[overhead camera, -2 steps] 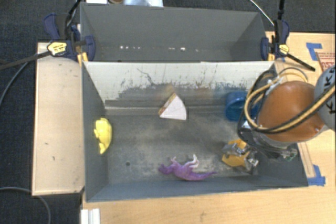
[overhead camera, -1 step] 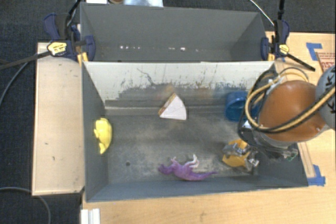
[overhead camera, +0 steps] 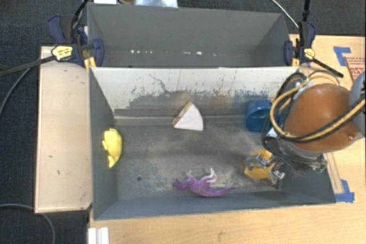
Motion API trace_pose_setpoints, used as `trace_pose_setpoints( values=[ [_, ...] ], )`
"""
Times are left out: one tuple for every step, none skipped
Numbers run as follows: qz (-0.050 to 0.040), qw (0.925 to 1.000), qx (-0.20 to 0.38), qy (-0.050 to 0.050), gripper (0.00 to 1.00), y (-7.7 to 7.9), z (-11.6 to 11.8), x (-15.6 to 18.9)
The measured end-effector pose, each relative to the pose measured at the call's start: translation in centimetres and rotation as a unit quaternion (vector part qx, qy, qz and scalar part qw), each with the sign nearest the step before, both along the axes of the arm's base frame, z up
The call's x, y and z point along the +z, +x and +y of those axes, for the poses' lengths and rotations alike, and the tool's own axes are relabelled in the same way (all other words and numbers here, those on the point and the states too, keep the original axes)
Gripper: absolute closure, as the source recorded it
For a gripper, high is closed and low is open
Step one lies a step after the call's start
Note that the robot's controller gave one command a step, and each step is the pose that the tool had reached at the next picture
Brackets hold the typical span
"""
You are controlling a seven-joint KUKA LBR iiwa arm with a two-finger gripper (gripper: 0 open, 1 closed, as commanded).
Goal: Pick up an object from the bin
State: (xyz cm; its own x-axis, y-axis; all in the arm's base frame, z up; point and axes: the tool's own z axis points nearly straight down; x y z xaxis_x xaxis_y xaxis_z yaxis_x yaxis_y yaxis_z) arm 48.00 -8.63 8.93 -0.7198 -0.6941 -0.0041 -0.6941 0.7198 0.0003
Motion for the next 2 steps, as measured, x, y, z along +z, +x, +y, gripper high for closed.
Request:
trace_pose_setpoints(
  values=[
    [-0.0030,1.0000,-0.001,-0.001,1.00,0.17,-0.04,1.08],
    [-0.0013,1.0000,-0.001,0.000,1.00,0.10,0.01,1.99]
  ],
)
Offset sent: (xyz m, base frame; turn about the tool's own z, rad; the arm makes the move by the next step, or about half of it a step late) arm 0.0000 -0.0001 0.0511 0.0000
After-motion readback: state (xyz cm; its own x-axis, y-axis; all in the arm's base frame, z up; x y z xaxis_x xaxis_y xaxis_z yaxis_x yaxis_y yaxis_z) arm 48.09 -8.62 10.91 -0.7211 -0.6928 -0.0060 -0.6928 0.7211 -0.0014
